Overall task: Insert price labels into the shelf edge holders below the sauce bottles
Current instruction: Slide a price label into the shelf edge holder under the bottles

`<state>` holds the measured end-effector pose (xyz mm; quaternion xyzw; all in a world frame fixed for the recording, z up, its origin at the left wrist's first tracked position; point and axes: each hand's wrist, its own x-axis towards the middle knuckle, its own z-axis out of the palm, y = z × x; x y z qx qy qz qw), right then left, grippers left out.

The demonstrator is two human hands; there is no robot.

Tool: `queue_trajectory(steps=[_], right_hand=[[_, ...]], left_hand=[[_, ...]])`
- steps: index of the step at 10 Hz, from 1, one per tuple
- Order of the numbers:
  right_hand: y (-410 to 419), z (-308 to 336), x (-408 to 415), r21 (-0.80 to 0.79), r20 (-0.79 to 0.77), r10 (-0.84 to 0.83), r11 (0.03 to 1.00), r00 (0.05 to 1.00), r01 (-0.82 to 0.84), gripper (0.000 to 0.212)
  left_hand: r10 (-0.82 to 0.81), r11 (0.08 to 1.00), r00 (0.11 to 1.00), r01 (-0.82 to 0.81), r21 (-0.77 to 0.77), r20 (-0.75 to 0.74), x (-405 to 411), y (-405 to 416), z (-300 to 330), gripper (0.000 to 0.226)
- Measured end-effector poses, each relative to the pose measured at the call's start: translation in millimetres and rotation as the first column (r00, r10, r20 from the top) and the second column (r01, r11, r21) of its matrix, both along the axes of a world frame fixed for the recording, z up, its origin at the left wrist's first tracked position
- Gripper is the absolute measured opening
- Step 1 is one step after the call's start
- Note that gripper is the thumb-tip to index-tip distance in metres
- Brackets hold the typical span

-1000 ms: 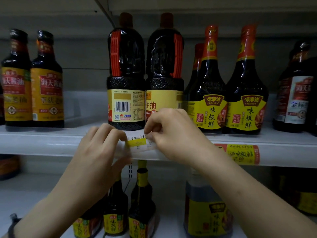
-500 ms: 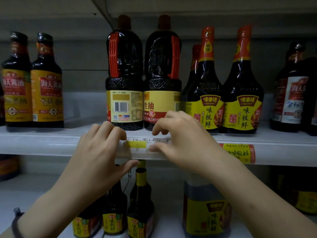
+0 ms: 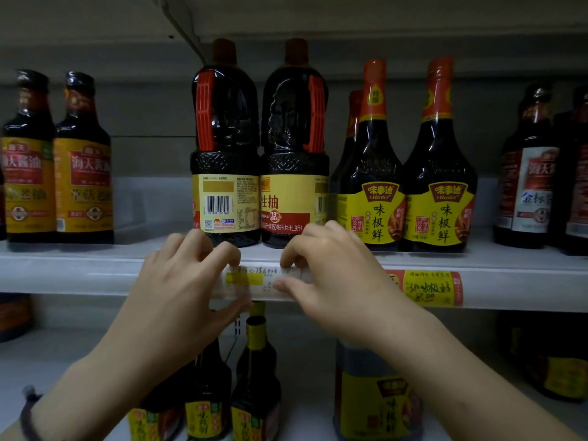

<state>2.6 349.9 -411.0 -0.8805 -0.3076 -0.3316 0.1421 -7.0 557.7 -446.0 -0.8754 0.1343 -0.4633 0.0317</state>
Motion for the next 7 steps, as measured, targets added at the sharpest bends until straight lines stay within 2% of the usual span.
queue_trajectory(steps=[5,7], right_hand=[[5,-3,4,-0.008,0.06,-0.019,1.0,0.998,0.019,0.019],[-2,-3,6,0.004,0.056,0.036,0.999,0.998,-0.037,0.019]], left_hand=[[0.025,1.0,0.999,-0.025,-0.008,-0.025,1,-7,1,0.053],[-0.058,0.998,0.998,0.058,0.008,-0.015,0,-18,6,0.052]])
